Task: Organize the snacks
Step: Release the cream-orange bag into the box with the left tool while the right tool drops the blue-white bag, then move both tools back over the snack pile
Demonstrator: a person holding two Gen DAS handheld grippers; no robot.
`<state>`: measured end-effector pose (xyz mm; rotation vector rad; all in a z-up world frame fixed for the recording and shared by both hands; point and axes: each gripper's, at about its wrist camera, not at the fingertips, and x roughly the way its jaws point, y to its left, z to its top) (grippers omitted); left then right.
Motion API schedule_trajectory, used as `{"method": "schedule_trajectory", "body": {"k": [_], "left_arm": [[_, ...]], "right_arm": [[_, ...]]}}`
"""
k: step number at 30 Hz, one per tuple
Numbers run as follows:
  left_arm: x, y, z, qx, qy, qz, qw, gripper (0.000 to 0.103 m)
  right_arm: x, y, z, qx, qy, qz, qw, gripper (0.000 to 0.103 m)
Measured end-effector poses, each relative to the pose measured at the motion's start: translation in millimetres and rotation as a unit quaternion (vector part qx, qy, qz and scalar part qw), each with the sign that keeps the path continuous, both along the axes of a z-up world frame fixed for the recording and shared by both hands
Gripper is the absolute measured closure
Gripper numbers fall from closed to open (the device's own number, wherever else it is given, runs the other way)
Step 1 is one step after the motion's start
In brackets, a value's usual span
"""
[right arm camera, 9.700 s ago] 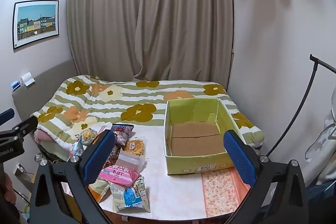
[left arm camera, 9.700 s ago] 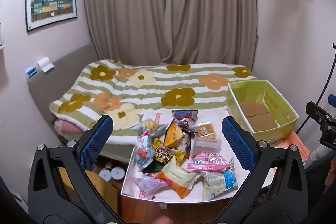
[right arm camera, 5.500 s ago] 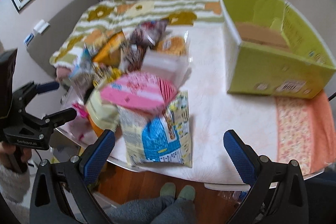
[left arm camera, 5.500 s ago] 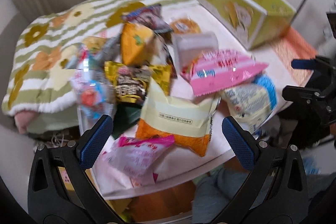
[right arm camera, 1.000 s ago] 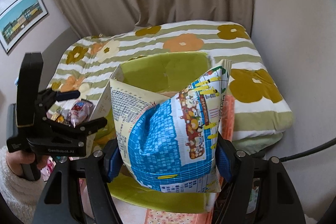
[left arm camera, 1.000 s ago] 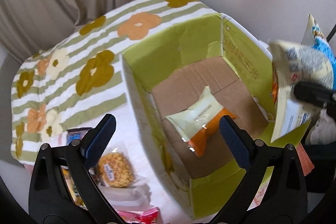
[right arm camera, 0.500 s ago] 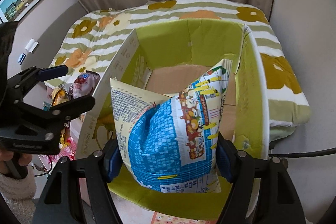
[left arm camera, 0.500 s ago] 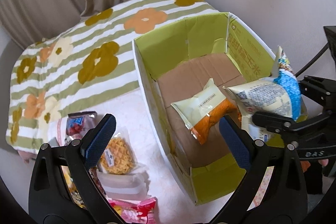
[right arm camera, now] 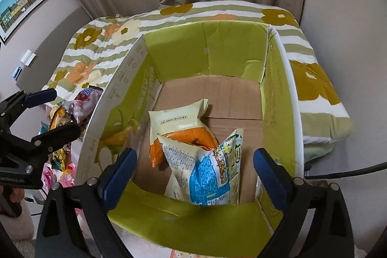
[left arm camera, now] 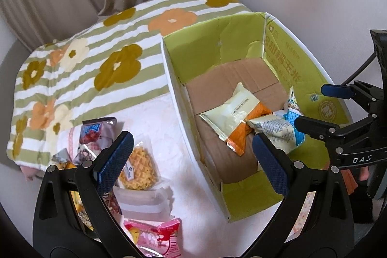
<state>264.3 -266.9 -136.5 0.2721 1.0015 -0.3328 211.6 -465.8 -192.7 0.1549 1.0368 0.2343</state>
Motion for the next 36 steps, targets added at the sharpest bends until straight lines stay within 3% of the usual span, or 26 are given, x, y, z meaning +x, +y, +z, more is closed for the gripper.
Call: {"method": "schedule_trajectory", "body": {"k": [11, 17, 21, 28, 36], "left_arm": [[-34.5, 8.0, 34.2, -0.018, -0.045, 0.019, 0.9986, 0.005], [-61.0, 25.3, 56.8, -0.040, -0.072, 0.045, 0.9956, 0.005], [-77.0, 44.2, 63.6, -0.029, -0.092, 0.075, 0.9925, 0.005], [-96.9, 105.4, 72.0, -0.060, -0.098, 0.125, 0.9855, 0.005], [-106.0, 192.0, 60.8, -0.050, -0.074, 0.160, 0.9831, 0.005]], "right_arm": [[-28.2, 1.3, 44.6, 0.007, -0.058, 0.017, 0.998, 0.007], [-47.8, 8.4, 78.3, 0.030, -0.100, 0.043, 0.994, 0.007], [-58.2, 24.1, 93.8, 0.029, -0.129, 0.064, 0.989, 0.007], [-63.6, 70.1, 105.0, 0.050, -0.141, 0.120, 0.982, 0.007], [-72.5, 144.1, 96.0, 0.051, -0.114, 0.141, 0.982, 0.007]]}}
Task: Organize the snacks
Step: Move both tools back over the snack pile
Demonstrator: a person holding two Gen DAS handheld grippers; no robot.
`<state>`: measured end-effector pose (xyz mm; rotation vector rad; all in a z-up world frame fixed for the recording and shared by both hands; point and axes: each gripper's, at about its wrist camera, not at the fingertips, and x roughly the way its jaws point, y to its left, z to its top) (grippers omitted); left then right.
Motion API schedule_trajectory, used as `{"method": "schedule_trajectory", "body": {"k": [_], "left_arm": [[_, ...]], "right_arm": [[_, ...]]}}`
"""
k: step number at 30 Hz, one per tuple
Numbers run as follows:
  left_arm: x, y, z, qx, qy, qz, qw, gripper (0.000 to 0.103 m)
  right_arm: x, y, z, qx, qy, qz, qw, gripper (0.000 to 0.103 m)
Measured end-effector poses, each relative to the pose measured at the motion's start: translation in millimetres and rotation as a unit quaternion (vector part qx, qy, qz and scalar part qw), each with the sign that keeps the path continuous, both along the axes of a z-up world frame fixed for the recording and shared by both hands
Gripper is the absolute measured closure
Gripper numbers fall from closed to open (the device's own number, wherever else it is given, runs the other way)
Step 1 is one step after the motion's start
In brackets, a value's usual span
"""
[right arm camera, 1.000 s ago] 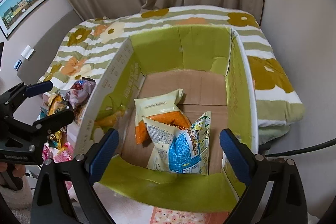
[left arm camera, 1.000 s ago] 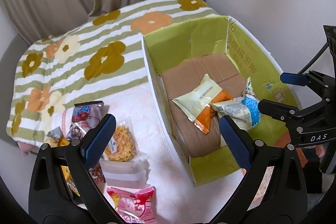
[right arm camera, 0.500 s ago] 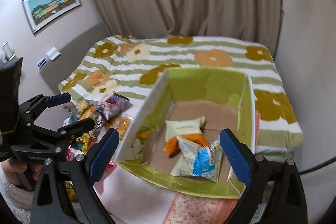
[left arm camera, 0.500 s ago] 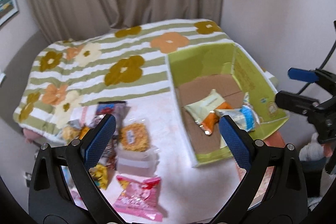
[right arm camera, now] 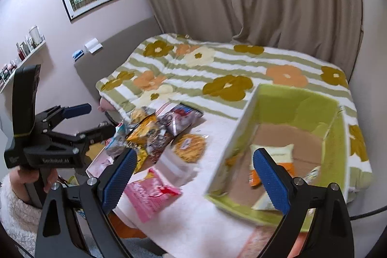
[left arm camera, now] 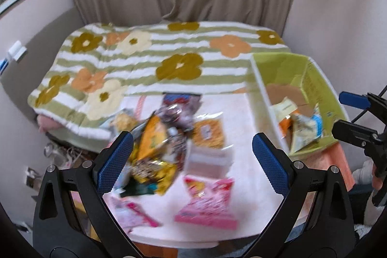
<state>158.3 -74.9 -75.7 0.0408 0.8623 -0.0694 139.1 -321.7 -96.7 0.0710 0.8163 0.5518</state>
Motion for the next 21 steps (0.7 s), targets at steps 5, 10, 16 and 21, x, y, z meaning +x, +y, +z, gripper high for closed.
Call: {"method": "schedule_trajectory", "body": {"k": [5, 10, 16, 21], "left_arm": [[-3.7, 63.1, -18.8, -0.003, 0.029, 0.008, 0.9995, 0.005], [-0.6, 124.9, -46.8, -0.020, 0.067, 0.006, 0.9975, 0.005], [14.9, 168.0, -88.1, -0.042, 0.110, -0.027, 0.9926, 0.005], [35.3, 178.4, -123.5, -0.055, 0.145, -0.063, 0.9859, 0.005]], "right_arm": [[-3.7, 42.7, -21.3, 0.015, 0.043, -0.014, 0.999, 0.007], [-6.0, 85.2, -47.0, 0.008, 0.083, -0.042, 0.996, 0.007], [-9.5, 116.7, -86.4, 0.008, 0.139, -0.089, 0.986, 0.007], [-16.3, 130.4, -122.0, 0.018, 0.190, -0.133, 0.973, 0.007]]}}
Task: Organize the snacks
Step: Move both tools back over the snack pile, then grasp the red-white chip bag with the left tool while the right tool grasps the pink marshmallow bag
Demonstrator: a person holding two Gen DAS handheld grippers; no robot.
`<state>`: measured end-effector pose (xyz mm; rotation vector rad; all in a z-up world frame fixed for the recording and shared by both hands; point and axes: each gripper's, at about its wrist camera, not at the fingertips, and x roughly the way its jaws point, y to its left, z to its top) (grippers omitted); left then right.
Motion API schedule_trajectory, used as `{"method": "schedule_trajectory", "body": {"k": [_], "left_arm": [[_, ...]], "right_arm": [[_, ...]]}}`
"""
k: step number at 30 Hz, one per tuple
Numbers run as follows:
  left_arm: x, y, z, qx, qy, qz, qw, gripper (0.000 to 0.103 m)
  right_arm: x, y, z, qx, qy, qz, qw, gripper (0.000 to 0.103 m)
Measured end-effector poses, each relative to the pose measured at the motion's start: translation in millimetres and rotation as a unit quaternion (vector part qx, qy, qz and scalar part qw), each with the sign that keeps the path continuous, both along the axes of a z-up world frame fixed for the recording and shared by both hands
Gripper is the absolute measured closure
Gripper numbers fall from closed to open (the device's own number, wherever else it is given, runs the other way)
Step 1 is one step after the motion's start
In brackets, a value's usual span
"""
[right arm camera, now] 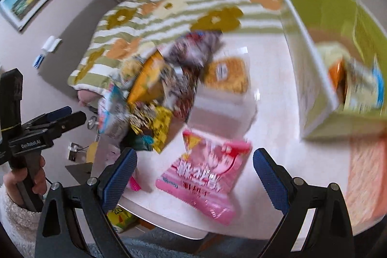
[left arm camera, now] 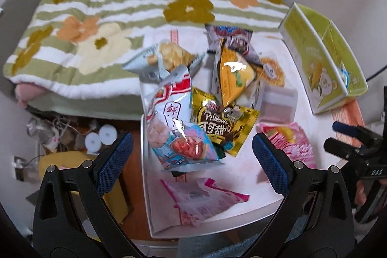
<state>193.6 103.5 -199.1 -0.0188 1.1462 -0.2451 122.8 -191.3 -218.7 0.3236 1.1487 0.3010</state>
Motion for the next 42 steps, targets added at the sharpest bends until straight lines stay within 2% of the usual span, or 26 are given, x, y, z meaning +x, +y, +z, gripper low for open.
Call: {"method": "schedule_trajectory", "body": {"k": [6, 8, 11, 18, 24, 26, 32, 42], "left_arm": [[23.0, -2.6, -35.3, 0.007, 0.023, -0.025, 0.9994, 0.007], [27.0, -2.2, -43.5, 0.009, 0.030, -0.025, 0.9992, 0.012], [30.9, -1.8, -52.6, 0.015, 0.041, -0.025, 0.9987, 0.021], [35.6, -6.2, -65.5, 0.025, 0.054, -0.025, 0.9979, 0.026], [33.3, -8.9, -65.2, 0.034, 0.054, -0.027, 0.9976, 0.035], [31.8, -8.5, -65.1, 0.034, 0.054, -0.024, 0.9977, 0.041], [27.1, -6.0, -62.9, 0.033, 0.050, -0.017, 0.9981, 0.047], [13.1, -1.2, -38.1, 0.004, 0.032, -0.004, 0.9995, 0.049]], "right_arm": [[-3.1, 6.8, -32.0, 0.005, 0.040, -0.044, 0.998, 0.007], [-2.4, 6.7, -38.6, 0.008, 0.047, -0.051, 0.998, 0.007], [2.9, 4.9, -50.5, 0.019, 0.060, -0.054, 0.997, 0.007], [9.4, -1.0, -75.3, 0.060, 0.094, -0.062, 0.992, 0.007], [10.5, -1.2, -86.1, 0.086, 0.114, -0.061, 0.988, 0.007], [10.4, 0.7, -87.2, 0.087, 0.119, -0.056, 0.987, 0.007], [10.8, 1.2, -89.5, 0.088, 0.124, -0.052, 0.987, 0.007], [19.7, 3.9, -89.0, 0.085, 0.126, -0.051, 0.987, 0.007]]}}
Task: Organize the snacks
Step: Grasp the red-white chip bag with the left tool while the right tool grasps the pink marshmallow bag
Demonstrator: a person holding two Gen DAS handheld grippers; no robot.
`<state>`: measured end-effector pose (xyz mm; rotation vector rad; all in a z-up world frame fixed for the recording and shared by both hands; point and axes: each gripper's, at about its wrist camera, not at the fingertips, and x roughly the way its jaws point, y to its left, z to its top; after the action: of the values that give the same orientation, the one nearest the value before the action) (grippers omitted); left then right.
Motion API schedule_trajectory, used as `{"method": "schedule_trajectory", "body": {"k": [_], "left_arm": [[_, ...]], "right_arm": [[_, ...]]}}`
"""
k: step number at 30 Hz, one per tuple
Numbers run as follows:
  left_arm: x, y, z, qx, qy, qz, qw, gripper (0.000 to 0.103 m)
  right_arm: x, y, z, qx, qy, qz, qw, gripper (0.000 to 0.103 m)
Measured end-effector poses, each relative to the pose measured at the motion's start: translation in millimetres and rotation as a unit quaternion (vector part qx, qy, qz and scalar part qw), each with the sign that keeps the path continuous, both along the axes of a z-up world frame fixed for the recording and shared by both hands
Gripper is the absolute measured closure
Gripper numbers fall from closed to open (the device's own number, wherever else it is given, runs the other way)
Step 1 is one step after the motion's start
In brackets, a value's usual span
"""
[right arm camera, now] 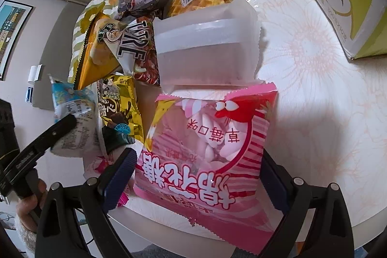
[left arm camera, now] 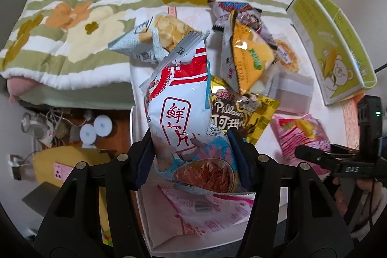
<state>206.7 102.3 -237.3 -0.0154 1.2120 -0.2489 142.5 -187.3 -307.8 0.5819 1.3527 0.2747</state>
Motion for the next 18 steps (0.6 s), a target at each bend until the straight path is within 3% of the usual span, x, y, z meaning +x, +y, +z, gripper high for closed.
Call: {"method": "schedule_trajectory", "body": {"k": [6, 11, 18], "left_arm": [[-6.9, 0.7, 15.1, -0.016, -0.007, 0.003, 0.9998, 0.049], [-11.0, -1.0, 21.7, -0.021, -0.014, -0.002, 0.9997, 0.049], [-21.3, -4.1, 38.1, -0.035, -0.027, -0.010, 0.9990, 0.049]], "right_arm": [[3.4, 3.4, -1.6, -0.010, 0.003, 0.008, 1.000, 0.008], [0.0, 7.2, 5.1, -0.025, -0.006, 0.015, 1.000, 0.022], [-15.0, 2.4, 27.3, -0.020, -0.026, -0.003, 0.999, 0.024]]}}
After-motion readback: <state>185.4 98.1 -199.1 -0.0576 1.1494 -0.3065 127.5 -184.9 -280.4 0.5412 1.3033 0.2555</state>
